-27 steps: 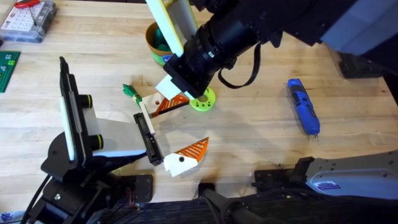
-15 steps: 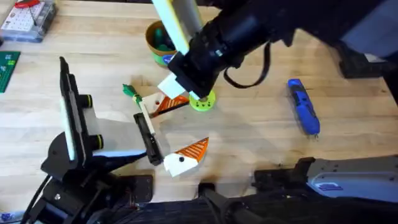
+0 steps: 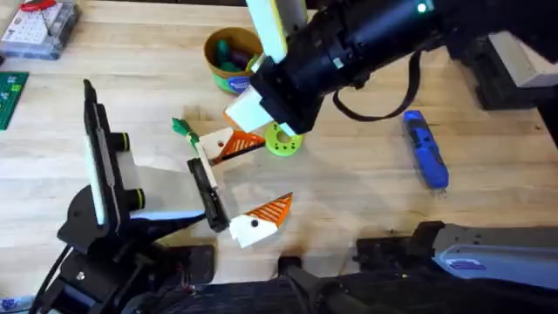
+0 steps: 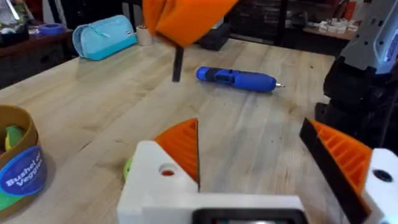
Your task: Pick up the gripper from the table and insert it into the empty holder that is missing its gripper. Then pick up a screw, insert it into the mounting hole, and use the screwdriver to tighten it. Finally, clean up the table by picking up the vegetable and placing it into the bucket.
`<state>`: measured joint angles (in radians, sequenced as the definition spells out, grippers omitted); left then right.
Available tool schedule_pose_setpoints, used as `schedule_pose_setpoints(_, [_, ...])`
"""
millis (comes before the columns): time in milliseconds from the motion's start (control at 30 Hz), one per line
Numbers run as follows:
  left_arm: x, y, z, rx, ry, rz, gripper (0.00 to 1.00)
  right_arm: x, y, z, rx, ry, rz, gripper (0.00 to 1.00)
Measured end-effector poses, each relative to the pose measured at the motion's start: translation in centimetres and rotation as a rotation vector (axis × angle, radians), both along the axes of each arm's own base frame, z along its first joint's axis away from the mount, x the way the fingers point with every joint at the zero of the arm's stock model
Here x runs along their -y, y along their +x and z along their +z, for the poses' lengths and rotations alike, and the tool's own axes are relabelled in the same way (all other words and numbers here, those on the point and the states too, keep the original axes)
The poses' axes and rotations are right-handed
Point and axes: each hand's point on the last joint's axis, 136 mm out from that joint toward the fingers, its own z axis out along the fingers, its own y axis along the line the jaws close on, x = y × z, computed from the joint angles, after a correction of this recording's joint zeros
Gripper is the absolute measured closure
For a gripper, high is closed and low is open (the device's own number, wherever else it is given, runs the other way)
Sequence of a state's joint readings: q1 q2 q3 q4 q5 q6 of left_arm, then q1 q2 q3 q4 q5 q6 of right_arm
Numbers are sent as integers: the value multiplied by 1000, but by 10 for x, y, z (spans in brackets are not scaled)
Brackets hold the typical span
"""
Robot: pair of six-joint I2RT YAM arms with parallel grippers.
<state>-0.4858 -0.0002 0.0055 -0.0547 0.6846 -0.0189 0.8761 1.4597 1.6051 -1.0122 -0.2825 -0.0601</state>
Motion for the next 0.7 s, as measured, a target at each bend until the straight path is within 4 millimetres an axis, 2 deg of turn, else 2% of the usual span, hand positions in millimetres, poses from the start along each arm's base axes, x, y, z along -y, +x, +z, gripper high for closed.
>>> schedule_pose_setpoints(433, [0,0,0,0,0,0,11,-1,0,-1,-5,0,3,994])
schedule_pose_setpoints(700, [0,0,0,0,0,0,11,-12,-4,-18,-54,-26,33,994])
